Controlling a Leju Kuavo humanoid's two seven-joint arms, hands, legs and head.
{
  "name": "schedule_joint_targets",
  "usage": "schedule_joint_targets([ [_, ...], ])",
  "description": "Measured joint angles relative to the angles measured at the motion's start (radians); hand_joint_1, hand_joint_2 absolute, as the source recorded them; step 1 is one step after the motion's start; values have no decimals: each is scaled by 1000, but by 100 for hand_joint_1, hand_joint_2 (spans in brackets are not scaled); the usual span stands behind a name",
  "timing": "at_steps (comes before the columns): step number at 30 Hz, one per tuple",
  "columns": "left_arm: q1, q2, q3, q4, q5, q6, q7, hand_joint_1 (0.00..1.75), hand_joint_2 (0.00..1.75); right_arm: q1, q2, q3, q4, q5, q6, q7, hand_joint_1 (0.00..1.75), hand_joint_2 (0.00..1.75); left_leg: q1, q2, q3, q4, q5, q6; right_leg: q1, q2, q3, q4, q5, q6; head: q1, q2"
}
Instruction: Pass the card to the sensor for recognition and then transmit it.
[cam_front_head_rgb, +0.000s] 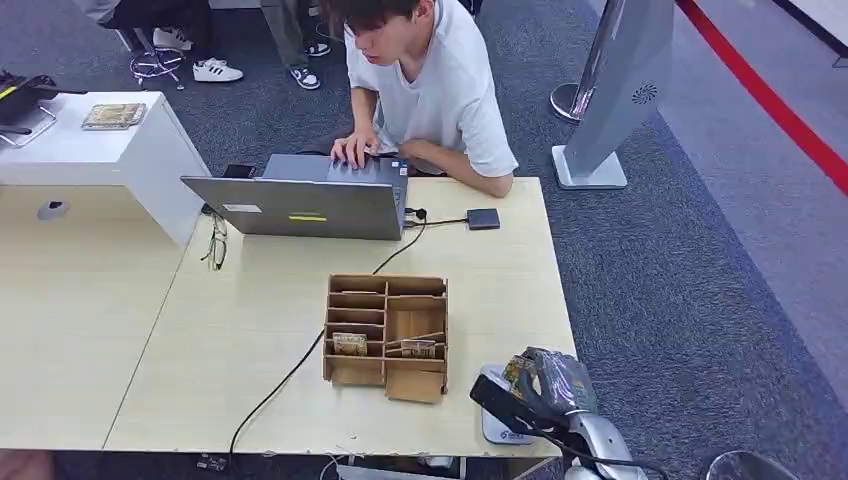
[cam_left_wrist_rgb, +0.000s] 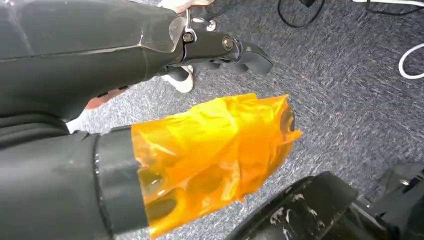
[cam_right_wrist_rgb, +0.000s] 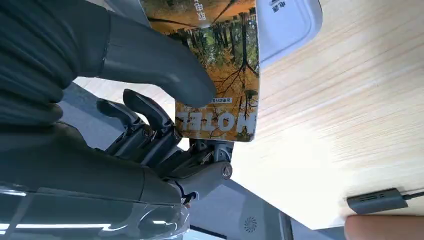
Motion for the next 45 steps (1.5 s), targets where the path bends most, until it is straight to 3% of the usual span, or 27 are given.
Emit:
schedule_joint_targets([
  [25,22,-10,64,-17,-53,-26,0,0,0,-1,17,-15,4,38,-3,-1,175,175,0,0,0,0,0,0,0,0,0,0,0,0,0,0],
  [45,46,-35,164,-37,-146,-70,-6,0,0,-5,38,-27,29,72,-21,0,175,175,0,0,0,0,0,0,0,0,1,0,0,0,0,0],
])
